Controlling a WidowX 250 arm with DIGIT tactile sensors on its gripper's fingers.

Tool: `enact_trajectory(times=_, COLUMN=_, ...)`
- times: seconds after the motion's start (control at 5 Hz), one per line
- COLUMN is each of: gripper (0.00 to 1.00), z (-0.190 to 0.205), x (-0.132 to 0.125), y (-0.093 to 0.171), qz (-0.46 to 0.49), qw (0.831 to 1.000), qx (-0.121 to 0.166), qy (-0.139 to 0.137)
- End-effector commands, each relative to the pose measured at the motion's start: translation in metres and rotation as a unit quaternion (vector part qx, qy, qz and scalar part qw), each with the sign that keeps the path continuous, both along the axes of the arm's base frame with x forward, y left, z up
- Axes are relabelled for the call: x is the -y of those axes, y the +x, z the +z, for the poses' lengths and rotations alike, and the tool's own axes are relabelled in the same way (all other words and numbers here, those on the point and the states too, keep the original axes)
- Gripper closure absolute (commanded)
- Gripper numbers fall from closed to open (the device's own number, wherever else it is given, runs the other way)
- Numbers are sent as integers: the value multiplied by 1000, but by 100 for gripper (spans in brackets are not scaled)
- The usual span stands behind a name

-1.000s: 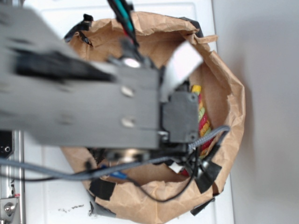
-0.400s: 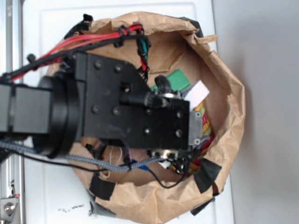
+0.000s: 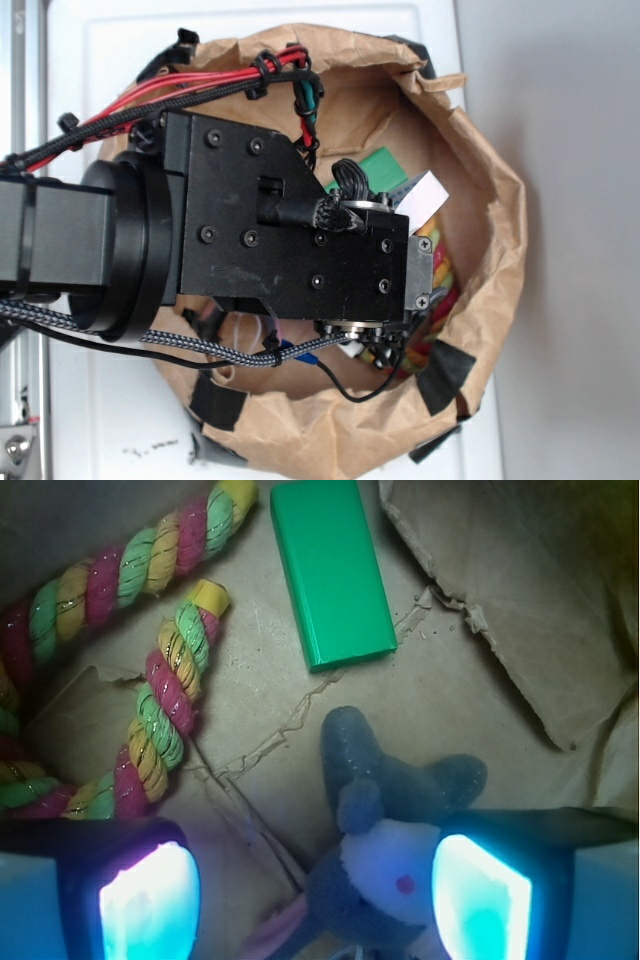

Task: Grab the gray animal.

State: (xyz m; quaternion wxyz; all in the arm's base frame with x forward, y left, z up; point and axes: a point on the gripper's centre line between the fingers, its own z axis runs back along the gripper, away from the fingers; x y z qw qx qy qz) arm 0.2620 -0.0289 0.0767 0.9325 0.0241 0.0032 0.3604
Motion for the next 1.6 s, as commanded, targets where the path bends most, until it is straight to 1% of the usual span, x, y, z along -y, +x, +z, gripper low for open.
enact_trajectory(times=0.0, gripper=0, z=-9, x=-10, y=-1, qz=-12, qw=999, qx=46, qy=1)
enact_trajectory(times=0.2, gripper=0, z=-24, x=-20, y=-10, qz=-12, qw=998, qx=56, qy=15)
enact_trajectory(times=0.4, gripper=0, z=-36, x=-29, y=-19, qz=-30, qw=998, qx=51, qy=27)
enact_trajectory(times=0.6, gripper=100, z=-43, x=-33, y=-25, qz=-24, qw=998, qx=48, qy=36)
enact_trajectory(times=0.8, gripper=100, z=-37, x=-27, y=-18, qz=-3, qw=998, qx=48, qy=30)
enact_trajectory(times=1.0, gripper=100, z=-9, x=-15, y=-5, qz=6, qw=999, qx=45, qy=8)
enact_trajectory(times=1.2, gripper=100, z=30, x=-16, y=7, qz=30, qw=998, qx=55, qy=-24)
enact_trajectory(times=1.4, gripper=100, z=56, x=-21, y=4, qz=11, qw=996, qx=92, qy=-16)
